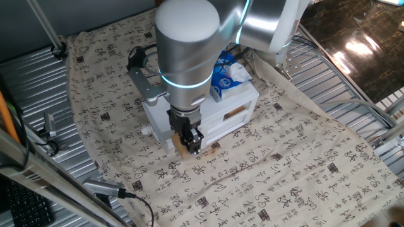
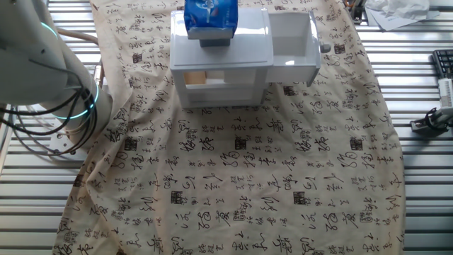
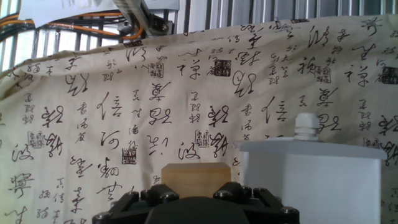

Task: Put things in the drawer

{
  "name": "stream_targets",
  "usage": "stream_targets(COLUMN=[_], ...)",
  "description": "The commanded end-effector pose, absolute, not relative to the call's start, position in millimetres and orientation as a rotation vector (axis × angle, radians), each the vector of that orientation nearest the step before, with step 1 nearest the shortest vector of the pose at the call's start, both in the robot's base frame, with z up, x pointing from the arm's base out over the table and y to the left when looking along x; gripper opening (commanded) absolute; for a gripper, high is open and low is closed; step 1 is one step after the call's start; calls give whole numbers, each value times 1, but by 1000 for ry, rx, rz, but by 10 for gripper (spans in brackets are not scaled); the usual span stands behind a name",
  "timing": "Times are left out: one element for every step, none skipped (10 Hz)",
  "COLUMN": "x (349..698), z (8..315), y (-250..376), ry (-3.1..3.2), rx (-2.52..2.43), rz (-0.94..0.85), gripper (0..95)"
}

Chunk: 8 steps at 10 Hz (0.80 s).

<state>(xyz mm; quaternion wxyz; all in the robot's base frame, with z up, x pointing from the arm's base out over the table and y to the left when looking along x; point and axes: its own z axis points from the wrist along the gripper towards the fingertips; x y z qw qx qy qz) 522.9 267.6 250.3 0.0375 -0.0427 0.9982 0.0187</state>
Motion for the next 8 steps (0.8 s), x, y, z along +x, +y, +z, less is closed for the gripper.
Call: stream_targets(x=[524, 524, 524, 523, 521, 520, 520, 520], z=[249, 249, 250, 250, 251, 252, 252, 252], y=[268, 268, 268, 269, 270, 270, 270, 270], ry=[3069, 3068, 3069, 3072, 3072, 3072, 3073, 3073], rx=[-134, -135, -137, -134, -133, -132, -134, -140], rz=[56, 56, 56, 56, 58, 60, 61, 59], gripper=[0, 0, 0, 0, 0, 0, 0, 0])
